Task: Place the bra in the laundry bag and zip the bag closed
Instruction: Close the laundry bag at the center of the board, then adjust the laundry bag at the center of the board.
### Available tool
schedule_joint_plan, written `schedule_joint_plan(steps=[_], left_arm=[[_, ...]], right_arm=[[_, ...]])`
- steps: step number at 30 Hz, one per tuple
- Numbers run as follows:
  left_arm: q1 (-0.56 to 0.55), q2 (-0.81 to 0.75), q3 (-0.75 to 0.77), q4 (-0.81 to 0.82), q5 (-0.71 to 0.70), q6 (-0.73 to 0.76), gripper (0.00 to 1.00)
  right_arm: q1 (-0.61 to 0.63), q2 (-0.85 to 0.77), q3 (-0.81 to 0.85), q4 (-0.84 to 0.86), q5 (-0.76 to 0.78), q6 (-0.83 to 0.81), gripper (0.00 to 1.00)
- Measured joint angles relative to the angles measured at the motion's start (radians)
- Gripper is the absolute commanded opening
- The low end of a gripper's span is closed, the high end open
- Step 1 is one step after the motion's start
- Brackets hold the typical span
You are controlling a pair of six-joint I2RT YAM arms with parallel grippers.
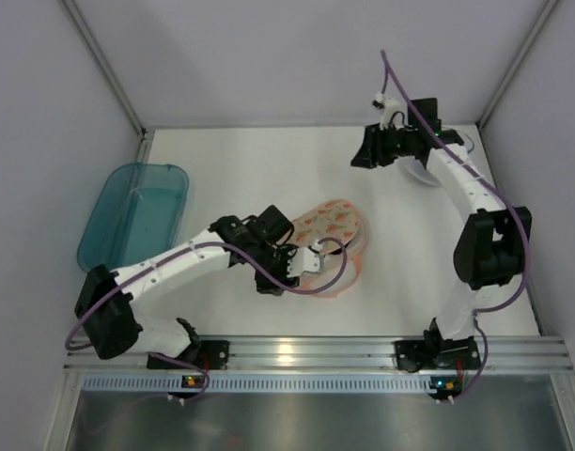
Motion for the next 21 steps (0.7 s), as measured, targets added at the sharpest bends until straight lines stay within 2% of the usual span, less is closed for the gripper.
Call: schedule_joint_plan(steps=[3,8,16,21], left_arm=[[-0.01,0.09,-0.05,-0.04,0.031,-0.002,0.49],[-0.03,0.204,-0.071,-0.041,0.054,-0.008,0.5],[-0.013,0.293,-0.145,0.053,-0.041,0.027,0.49],[0.104,0.345,-0.091,0.063,-0.051,0.06,0.49]], right_arm=[[0.114,0.072,0.013,0.026,0.034,0.001,0.48],[0.229,0.182,0.014,0.079,0.073,0.032,0.49],[0.246,0.334,0.065,0.126,0.093,0.077,0.46],[0.246,0.375,0.05,0.124,0.091,0.075,0.39]])
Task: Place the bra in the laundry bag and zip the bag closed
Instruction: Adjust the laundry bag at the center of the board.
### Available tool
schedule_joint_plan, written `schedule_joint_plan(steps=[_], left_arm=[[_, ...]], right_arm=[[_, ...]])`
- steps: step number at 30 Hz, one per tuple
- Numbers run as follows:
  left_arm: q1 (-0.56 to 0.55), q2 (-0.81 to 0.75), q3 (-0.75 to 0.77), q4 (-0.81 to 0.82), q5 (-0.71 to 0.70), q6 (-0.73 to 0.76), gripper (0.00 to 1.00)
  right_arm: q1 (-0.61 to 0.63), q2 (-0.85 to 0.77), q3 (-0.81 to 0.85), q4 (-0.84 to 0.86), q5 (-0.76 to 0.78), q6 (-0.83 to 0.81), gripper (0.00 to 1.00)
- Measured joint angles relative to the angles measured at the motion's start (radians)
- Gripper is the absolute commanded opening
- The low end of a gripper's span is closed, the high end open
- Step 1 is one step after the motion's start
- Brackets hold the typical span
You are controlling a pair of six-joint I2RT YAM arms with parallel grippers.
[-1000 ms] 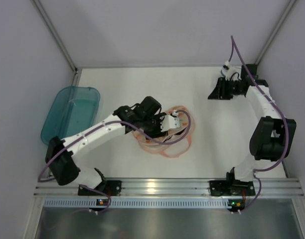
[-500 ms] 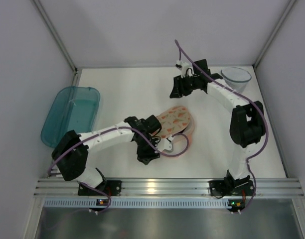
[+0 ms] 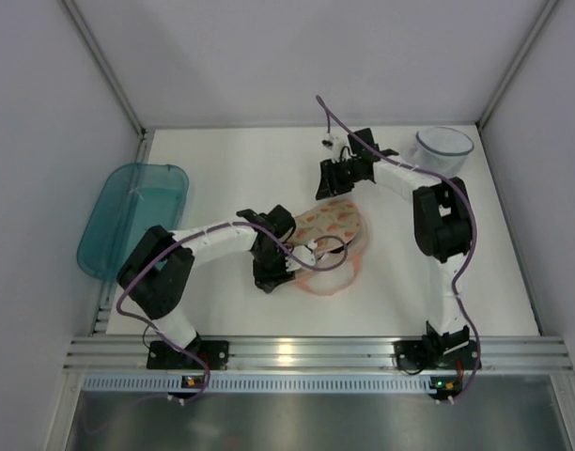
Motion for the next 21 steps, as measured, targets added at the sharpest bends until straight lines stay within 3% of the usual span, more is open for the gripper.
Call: schedule_joint_plan(steps=[5,9,15,21], left_arm=[[0.159,0.035,0.109,0.019,0.005,0.018,0.5],[0.26,0.068,0.196,0.022,0.039,-0.01,0.5],[0.364,0.164,0.29,0.117,0.054,-0.152,0.51],[0.426,0.208,0.389,0.166,0.079,-0.343,0.52]], right_arm=[[-0.006,-0.017,-0.146,0.03,-0.012,0.004,0.36],[-0.021,-0.128,-0.306,0.043,-0.039,0.013,0.34],[-0.03,-0.301,-0.504,0.006,-0.07,0.021,0.34],[-0.026,-0.362,-0.576,-0.09,-0.146,-0.009,0.37]])
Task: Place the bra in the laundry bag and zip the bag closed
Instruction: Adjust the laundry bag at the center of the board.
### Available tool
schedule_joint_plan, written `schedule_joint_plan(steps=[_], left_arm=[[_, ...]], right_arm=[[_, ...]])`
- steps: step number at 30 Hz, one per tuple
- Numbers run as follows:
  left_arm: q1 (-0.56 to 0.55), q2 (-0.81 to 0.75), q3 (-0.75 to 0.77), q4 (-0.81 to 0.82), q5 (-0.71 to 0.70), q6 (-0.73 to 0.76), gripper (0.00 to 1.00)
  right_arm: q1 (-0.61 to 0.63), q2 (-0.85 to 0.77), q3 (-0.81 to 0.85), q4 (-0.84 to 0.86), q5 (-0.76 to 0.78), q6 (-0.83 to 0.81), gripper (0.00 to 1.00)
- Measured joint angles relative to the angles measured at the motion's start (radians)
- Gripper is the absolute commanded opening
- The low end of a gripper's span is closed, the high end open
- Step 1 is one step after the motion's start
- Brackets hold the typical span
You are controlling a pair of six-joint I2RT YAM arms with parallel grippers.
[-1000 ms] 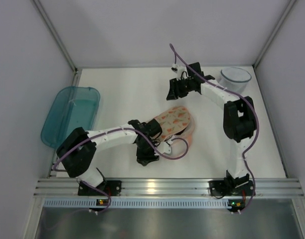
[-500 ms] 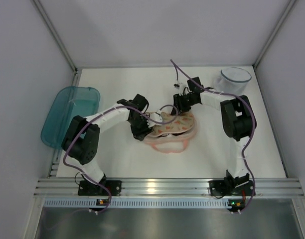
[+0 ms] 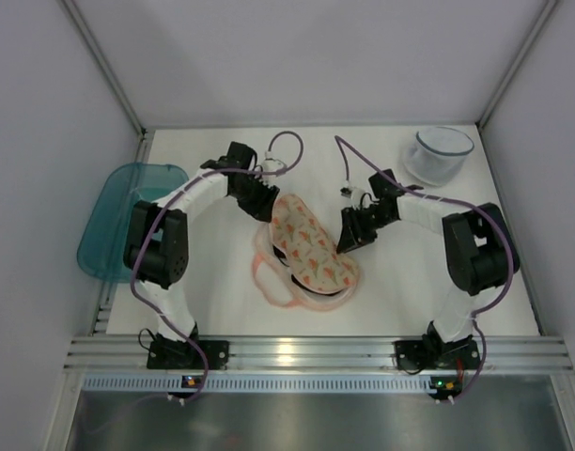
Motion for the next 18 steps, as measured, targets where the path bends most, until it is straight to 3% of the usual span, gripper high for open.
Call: schedule_joint_plan(steps=[4,10,18], left_arm=[[0.06,-0.073,-0.019,0.019,0.027,-0.092,0.52],[0.097,-0.298,-0.212,0.016,0.069,-0.203,0.51],[0.113,-0.169,-0.309,0.01,0.164,-0.321,0.46]], right_arm=[[-0.002,-0.047,-0.013,-0.079,-0.02,-0.055,0.37],[-0.021,-0.082,0.07,-0.094,-0.013,-0.07,0.42],[-0.019,-0.012,0.238,-0.01,-0.005,-0.016,0.48]])
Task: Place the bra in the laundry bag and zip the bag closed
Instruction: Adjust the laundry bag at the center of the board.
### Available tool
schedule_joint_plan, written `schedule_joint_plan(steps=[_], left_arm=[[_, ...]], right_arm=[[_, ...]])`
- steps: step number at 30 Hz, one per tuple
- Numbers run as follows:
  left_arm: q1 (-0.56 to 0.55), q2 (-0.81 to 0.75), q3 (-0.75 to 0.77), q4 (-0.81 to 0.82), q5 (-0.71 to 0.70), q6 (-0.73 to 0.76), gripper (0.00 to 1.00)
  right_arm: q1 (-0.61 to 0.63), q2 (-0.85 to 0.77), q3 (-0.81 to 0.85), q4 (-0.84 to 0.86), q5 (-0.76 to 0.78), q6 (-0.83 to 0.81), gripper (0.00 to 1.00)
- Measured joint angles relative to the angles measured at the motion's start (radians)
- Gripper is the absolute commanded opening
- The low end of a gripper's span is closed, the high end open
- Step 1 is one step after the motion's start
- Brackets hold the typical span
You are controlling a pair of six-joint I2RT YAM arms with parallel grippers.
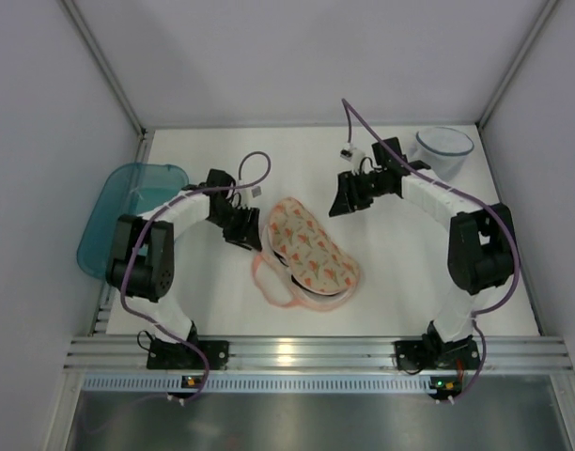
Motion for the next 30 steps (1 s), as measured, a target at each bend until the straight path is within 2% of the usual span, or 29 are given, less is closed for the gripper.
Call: schedule_joint_plan(steps=[4,5,9,14,19,22,25,26,30], left_arm=[[0.007,0.091,0.015,-0.002,0.032,-0.021,0.34],[0.008,0.115,0.031,-0.006,0.038,-0.023,0.25],[0.009,0.223,0.153,-0.013,0.079,-0.022,0.07],[0.008,0.336,0.319,0.002,0.141,-0.009,0.02],[0.0,0.396,0.385,0.007,0.187,-0.007,0.0],[-0.01,0.409,0.387,0.007,0.195,-0.007,0.0],[-0.022,0.417,0.387,0.006,0.198,-0.007,0.0],[-0.024,0.419,0.387,0.006,0.2,-0.007,0.0],[-0.028,0.426,0.387,0.006,0.2,-0.006,0.0]], right_arm=[[0.015,0.005,0.0,0.02,0.006,0.027,0.5],[0.023,0.005,0.0,0.024,0.01,0.028,0.5],[0.06,-0.015,-0.003,0.027,0.043,0.035,0.5],[0.103,-0.071,-0.003,0.027,0.138,0.036,0.55],[0.184,-0.091,0.013,0.011,0.319,0.046,0.53],[0.24,-0.088,0.022,0.006,0.378,0.053,0.47],[0.277,-0.064,0.031,0.01,0.406,0.051,0.33],[0.284,-0.052,0.032,0.015,0.41,0.051,0.24],[0.295,0.032,0.032,0.027,0.404,0.052,0.15]])
